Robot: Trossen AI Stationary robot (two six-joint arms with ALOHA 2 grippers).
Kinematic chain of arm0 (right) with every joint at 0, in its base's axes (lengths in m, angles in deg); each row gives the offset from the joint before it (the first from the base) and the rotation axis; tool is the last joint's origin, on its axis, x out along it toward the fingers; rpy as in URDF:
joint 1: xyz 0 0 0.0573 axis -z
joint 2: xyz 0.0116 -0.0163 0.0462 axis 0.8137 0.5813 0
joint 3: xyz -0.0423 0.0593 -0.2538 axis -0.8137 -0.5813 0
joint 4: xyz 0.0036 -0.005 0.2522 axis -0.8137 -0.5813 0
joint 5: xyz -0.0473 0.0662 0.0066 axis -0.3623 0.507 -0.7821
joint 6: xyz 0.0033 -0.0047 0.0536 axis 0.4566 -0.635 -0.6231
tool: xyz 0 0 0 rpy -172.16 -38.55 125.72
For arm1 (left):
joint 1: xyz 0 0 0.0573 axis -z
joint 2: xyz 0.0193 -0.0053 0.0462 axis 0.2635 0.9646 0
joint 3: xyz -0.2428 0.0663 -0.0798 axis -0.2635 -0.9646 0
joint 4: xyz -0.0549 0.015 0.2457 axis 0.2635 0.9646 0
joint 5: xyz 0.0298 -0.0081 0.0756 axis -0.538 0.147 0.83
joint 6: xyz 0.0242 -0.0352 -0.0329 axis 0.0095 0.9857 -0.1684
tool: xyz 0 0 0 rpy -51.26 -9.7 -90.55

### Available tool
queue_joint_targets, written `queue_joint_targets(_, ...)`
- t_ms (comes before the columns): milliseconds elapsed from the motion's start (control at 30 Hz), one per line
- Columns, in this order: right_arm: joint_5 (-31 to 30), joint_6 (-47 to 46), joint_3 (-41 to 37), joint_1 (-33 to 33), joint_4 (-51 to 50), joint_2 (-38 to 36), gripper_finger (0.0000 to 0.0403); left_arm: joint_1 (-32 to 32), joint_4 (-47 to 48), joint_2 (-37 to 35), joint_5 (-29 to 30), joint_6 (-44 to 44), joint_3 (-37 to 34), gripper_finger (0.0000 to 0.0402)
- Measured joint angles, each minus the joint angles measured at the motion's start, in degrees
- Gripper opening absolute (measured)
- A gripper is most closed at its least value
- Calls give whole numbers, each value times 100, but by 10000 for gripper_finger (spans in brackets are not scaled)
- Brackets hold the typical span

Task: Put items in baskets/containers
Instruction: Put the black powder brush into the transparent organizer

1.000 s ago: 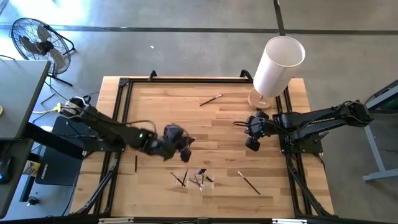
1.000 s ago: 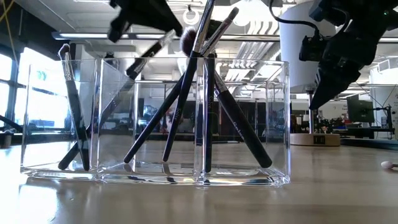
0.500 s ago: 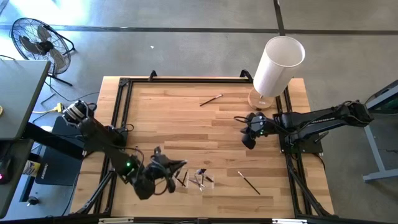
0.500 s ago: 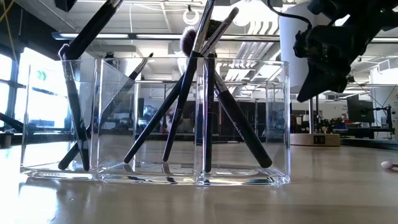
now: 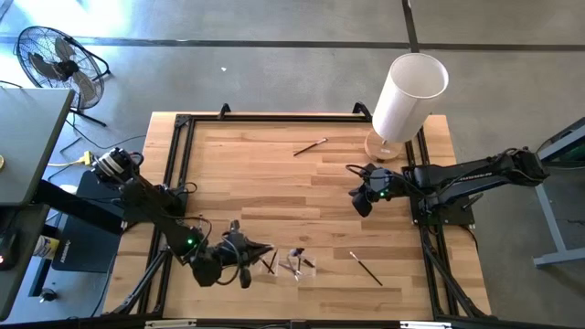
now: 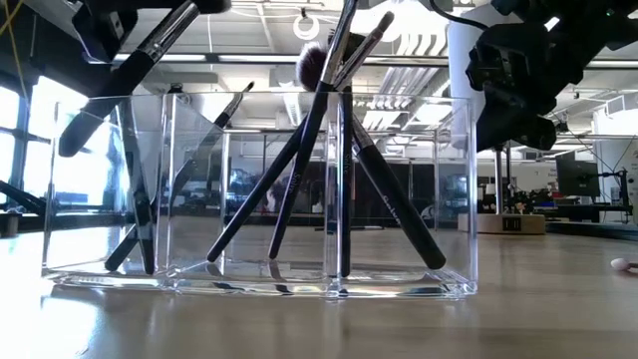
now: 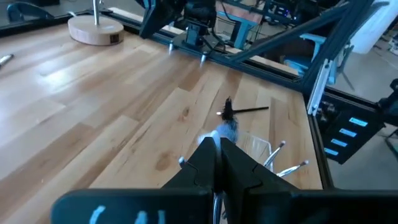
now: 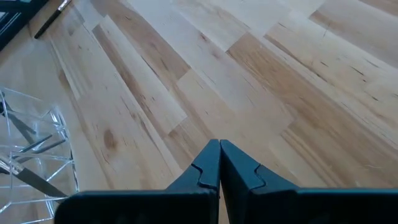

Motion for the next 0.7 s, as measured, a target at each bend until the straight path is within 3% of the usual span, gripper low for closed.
queue_joint_targets(400, 18, -230, 0, -2, -3, 0, 2, -2, 8, -363, -7, -983, 281, 0)
queue_joint_targets(700, -24, -297, 0, 0, -11, 2, 1, -7, -111, -350, -212, -1056, 369, 0)
